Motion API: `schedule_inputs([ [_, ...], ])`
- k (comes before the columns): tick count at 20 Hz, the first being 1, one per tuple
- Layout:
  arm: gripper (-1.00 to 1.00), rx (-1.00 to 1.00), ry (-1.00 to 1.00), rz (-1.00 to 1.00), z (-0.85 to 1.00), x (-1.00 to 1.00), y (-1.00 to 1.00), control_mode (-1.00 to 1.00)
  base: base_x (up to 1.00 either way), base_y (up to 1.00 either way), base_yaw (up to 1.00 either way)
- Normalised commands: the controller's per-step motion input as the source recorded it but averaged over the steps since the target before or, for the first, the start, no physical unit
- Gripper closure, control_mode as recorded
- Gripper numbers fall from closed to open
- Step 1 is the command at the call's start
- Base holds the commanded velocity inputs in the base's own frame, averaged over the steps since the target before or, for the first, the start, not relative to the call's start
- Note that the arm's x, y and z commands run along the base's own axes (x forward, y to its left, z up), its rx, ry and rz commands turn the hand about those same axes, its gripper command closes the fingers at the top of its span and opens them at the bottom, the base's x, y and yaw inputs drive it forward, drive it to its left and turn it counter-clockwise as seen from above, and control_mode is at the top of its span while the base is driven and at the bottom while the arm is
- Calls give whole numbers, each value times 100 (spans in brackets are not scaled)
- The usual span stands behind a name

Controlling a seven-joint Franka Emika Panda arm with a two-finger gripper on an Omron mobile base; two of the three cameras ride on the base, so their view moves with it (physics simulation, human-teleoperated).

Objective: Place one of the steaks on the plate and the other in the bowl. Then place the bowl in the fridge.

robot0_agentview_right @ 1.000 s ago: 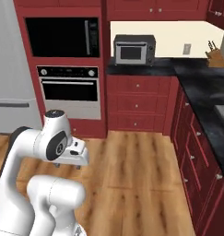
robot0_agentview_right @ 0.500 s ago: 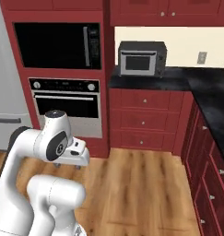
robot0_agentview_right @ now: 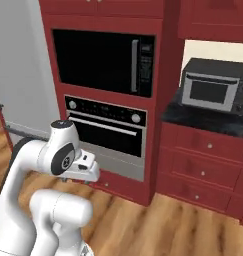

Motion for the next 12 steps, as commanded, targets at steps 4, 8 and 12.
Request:
schedule_inputs([
  [4, -100, 0, 0, 0, 0, 0, 0, 100, 33, 11, 91],
  [8, -100, 0, 0, 0, 0, 0, 0, 100, 36, 0, 98],
  [12, -100, 0, 0, 0, 0, 0, 0, 100, 15, -4, 97],
])
